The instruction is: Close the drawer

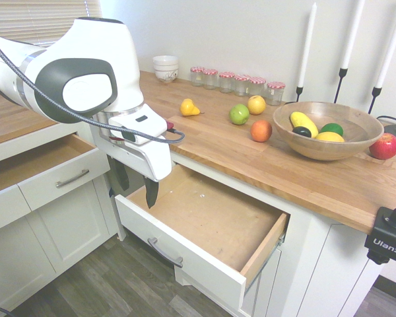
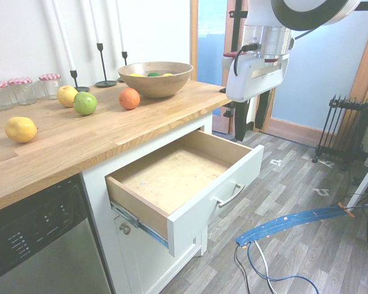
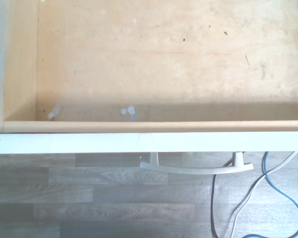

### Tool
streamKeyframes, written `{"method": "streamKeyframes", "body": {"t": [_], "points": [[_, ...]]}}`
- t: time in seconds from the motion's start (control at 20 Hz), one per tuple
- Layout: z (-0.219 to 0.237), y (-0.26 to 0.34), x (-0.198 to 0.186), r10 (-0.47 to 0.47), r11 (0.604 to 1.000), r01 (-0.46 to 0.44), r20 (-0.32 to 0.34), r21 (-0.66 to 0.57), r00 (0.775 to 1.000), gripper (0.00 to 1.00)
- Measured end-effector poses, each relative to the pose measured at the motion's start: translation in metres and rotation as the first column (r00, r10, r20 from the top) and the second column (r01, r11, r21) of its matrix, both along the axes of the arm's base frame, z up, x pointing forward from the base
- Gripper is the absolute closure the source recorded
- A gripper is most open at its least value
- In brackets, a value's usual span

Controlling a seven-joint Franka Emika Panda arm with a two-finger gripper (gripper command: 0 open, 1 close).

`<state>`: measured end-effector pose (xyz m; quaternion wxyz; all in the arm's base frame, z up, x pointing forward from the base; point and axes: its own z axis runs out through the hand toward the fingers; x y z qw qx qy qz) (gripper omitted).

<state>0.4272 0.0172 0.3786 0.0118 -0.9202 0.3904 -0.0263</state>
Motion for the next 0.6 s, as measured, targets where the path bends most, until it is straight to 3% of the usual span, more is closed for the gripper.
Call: {"method": "streamKeyframes", "body": {"t": [0.6], "points": [[-0.0059, 0.0006, -0.0031, -0.018, 1.000, 0.018, 0.001, 0.008, 1.000, 0.00]]}}
